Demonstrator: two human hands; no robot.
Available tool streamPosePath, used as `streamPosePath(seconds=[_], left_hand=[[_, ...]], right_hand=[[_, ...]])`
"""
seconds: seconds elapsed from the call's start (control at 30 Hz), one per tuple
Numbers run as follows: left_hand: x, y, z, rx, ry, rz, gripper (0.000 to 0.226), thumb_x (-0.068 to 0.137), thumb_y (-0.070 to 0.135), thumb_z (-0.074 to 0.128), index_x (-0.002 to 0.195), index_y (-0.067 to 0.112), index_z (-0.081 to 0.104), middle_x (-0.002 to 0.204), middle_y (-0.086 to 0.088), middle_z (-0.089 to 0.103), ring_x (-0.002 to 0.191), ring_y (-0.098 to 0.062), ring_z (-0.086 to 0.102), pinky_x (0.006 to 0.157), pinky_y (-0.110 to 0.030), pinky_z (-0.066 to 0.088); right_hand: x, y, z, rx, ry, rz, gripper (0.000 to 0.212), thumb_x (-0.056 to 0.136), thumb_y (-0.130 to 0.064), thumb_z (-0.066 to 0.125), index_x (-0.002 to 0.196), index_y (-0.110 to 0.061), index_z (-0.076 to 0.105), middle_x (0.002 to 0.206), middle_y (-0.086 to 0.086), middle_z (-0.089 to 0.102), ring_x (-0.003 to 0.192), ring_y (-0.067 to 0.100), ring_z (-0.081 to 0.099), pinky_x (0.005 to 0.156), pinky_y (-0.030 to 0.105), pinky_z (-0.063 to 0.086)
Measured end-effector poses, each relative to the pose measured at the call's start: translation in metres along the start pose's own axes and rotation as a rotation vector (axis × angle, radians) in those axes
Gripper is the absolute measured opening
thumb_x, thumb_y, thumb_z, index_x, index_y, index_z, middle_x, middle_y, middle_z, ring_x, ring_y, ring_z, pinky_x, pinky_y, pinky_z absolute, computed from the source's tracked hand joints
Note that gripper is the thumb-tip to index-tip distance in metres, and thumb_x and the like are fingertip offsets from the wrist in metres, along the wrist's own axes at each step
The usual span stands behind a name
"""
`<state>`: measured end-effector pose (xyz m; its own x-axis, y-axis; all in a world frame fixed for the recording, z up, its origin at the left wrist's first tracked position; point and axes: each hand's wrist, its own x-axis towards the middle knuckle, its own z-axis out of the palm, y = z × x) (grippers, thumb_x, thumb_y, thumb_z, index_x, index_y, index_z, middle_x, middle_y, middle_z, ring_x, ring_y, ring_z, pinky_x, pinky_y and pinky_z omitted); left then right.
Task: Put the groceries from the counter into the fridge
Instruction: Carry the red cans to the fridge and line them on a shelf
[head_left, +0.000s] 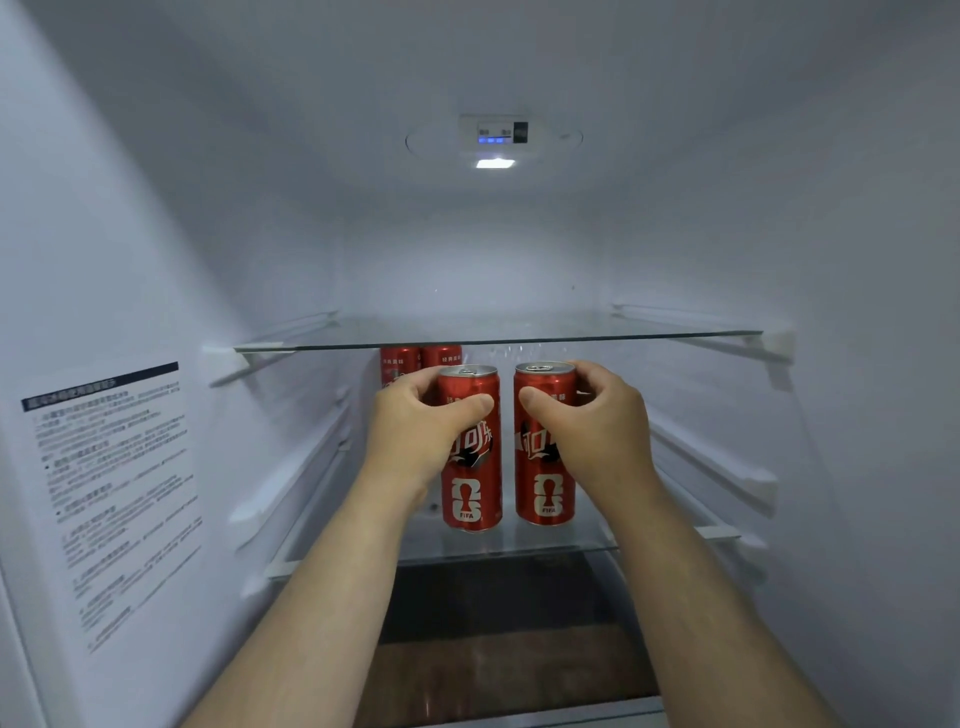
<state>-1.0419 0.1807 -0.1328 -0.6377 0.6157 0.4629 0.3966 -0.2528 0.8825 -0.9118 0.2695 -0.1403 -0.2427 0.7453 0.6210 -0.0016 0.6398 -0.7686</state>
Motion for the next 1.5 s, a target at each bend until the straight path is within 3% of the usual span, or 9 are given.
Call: streamPosePath(seconds=[0.33, 0.5, 0.7, 0.83, 1.13, 1.27, 1.37, 1.5], left_hand=[[0.004, -0.004, 0.000, 0.032, 0.003, 0.001, 0.050, 0.081, 0.033, 0.077, 0.128, 0.029, 0.059, 0.115, 0.009, 0.067, 0.105, -0.016, 0.065, 0.089, -0.043, 0.056], [-0.001, -0.010, -0.008, 0.103, -0.088, 0.003, 0.062, 0.078, 0.028, 0.080, 0.134, 0.027, 0.054, 0.118, 0.010, 0.065, 0.105, -0.010, 0.063, 0.083, -0.030, 0.054], [-0.013, -0.029, -0.010, 0.282, -0.168, -0.112, 0.068, 0.072, 0.021, 0.085, 0.131, 0.027, 0.052, 0.121, 0.010, 0.063, 0.112, -0.013, 0.060, 0.092, -0.038, 0.051], [-0.010, -0.028, -0.008, 0.312, -0.154, -0.122, 0.067, 0.072, 0.021, 0.085, 0.131, 0.026, 0.053, 0.123, 0.007, 0.064, 0.115, -0.017, 0.061, 0.098, -0.046, 0.051], [0.008, -0.033, 0.004, 0.311, -0.134, -0.126, 0.061, 0.073, 0.018, 0.083, 0.127, 0.023, 0.055, 0.116, 0.008, 0.063, 0.113, -0.018, 0.061, 0.092, -0.038, 0.050], [0.024, -0.037, 0.012, 0.315, -0.139, -0.142, 0.061, 0.074, 0.018, 0.083, 0.128, 0.022, 0.054, 0.118, 0.005, 0.063, 0.114, -0.019, 0.061, 0.093, -0.040, 0.051], [0.035, -0.040, 0.017, 0.316, -0.149, -0.152, 0.059, 0.075, 0.017, 0.083, 0.127, 0.021, 0.055, 0.105, 0.010, 0.060, 0.112, -0.019, 0.061, 0.092, -0.039, 0.050], [0.052, -0.044, 0.024, 0.321, -0.138, -0.170, 0.064, 0.072, 0.018, 0.085, 0.128, 0.021, 0.054, 0.114, 0.004, 0.064, 0.110, -0.021, 0.062, 0.089, -0.039, 0.051]], right_hand=[[0.004, 0.006, 0.000, 0.043, -0.083, 0.003, 0.027, 0.086, -0.035, 0.072, 0.105, -0.040, 0.053, 0.094, -0.025, 0.059, 0.084, -0.002, 0.060, 0.068, 0.013, 0.047], [0.000, 0.014, -0.009, 0.042, -0.171, 0.086, 0.049, 0.085, -0.037, 0.074, 0.129, -0.034, 0.052, 0.116, -0.015, 0.062, 0.104, 0.005, 0.060, 0.086, 0.030, 0.053], [-0.012, 0.033, -0.012, -0.118, -0.338, 0.229, 0.068, 0.078, -0.030, 0.081, 0.137, -0.029, 0.048, 0.127, -0.009, 0.063, 0.118, 0.016, 0.060, 0.101, 0.045, 0.051], [-0.009, 0.035, -0.011, -0.155, -0.347, 0.230, 0.069, 0.076, -0.029, 0.083, 0.136, -0.028, 0.049, 0.127, -0.008, 0.063, 0.118, 0.016, 0.061, 0.101, 0.044, 0.050], [0.003, 0.035, -0.008, -0.182, -0.356, 0.239, 0.063, 0.077, -0.027, 0.082, 0.133, -0.027, 0.052, 0.120, -0.010, 0.065, 0.108, 0.012, 0.062, 0.094, 0.037, 0.050], [0.011, 0.036, -0.004, -0.213, -0.337, 0.251, 0.064, 0.079, -0.028, 0.081, 0.135, -0.026, 0.050, 0.125, -0.007, 0.064, 0.114, 0.017, 0.061, 0.096, 0.040, 0.050], [0.019, 0.037, 0.001, -0.221, -0.323, 0.279, 0.063, 0.080, -0.027, 0.081, 0.135, -0.025, 0.050, 0.127, -0.005, 0.063, 0.117, 0.020, 0.061, 0.096, 0.041, 0.049], [0.032, 0.039, 0.005, -0.221, -0.329, 0.302, 0.063, 0.080, -0.025, 0.080, 0.135, -0.023, 0.050, 0.128, -0.002, 0.062, 0.119, 0.022, 0.060, 0.099, 0.043, 0.048]])
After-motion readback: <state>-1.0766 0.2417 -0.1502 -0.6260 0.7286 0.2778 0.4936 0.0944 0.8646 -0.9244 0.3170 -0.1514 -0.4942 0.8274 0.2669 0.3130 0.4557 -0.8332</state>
